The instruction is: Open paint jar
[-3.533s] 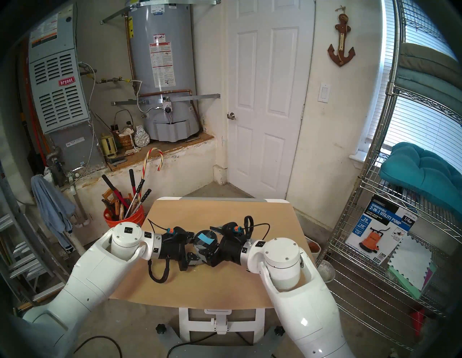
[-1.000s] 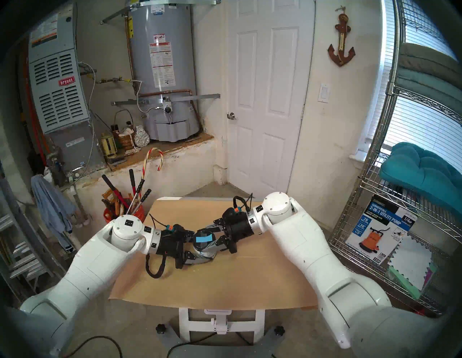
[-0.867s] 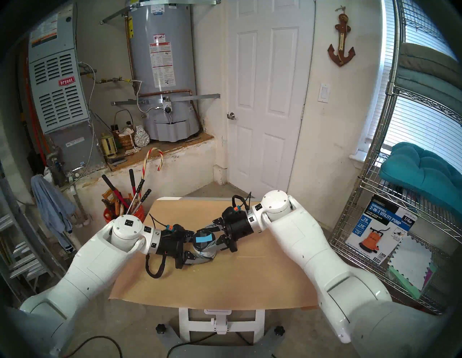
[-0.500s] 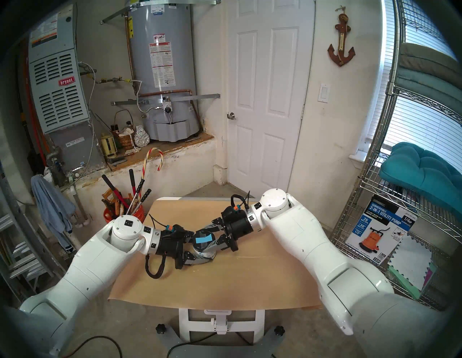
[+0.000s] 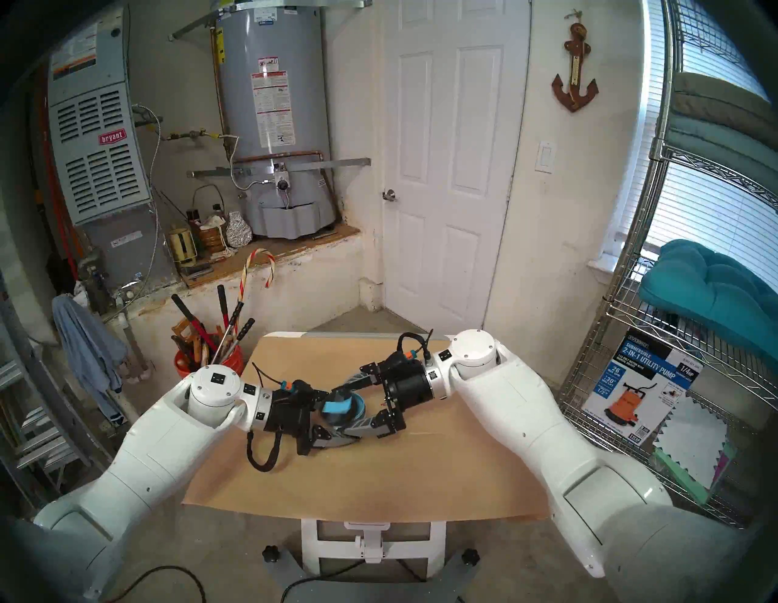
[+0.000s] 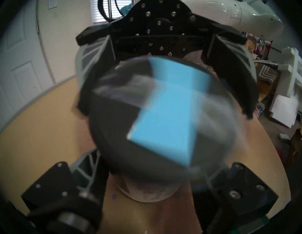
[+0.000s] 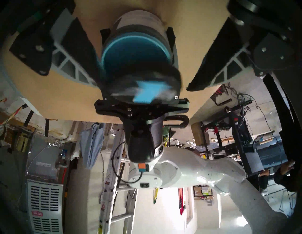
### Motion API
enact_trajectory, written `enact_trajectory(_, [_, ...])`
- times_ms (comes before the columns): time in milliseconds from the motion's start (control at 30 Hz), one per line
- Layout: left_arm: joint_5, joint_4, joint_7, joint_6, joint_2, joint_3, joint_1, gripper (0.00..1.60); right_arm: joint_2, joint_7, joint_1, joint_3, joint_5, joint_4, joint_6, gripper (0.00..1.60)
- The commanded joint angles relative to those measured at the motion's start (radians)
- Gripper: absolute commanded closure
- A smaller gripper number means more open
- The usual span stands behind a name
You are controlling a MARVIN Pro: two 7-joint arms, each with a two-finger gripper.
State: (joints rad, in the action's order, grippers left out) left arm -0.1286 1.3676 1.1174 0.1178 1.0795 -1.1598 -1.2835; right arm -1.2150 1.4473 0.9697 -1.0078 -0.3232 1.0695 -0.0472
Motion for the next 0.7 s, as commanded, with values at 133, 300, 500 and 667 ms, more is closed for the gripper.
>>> enact_trajectory(133, [0.008, -0.023, -0.006, 0.0, -0.001, 0.015, -0.015, 1.6, 0.044, -0.116, 0.117, -0.06, -0.018, 0.13, 0.03, 0.0])
enact_trajectory(300, [0.006, -0.028, -0.006, -0.001, -0.001, 0.018, -0.008, 1.6, 0.033, -0.173, 0.142, -0.078, -0.019, 0.155, 0.03, 0.0])
enact_trajectory(500, [0.002, -0.031, -0.006, -0.001, -0.003, 0.022, -0.008, 1.6, 0.022, -0.203, 0.149, -0.097, -0.026, 0.162, 0.023, 0.0])
enact_trajectory(667, [-0.002, -0.033, -0.006, -0.001, -0.006, 0.023, -0.009, 1.6, 0.022, -0.205, 0.154, -0.099, -0.019, 0.188, 0.019, 0.0])
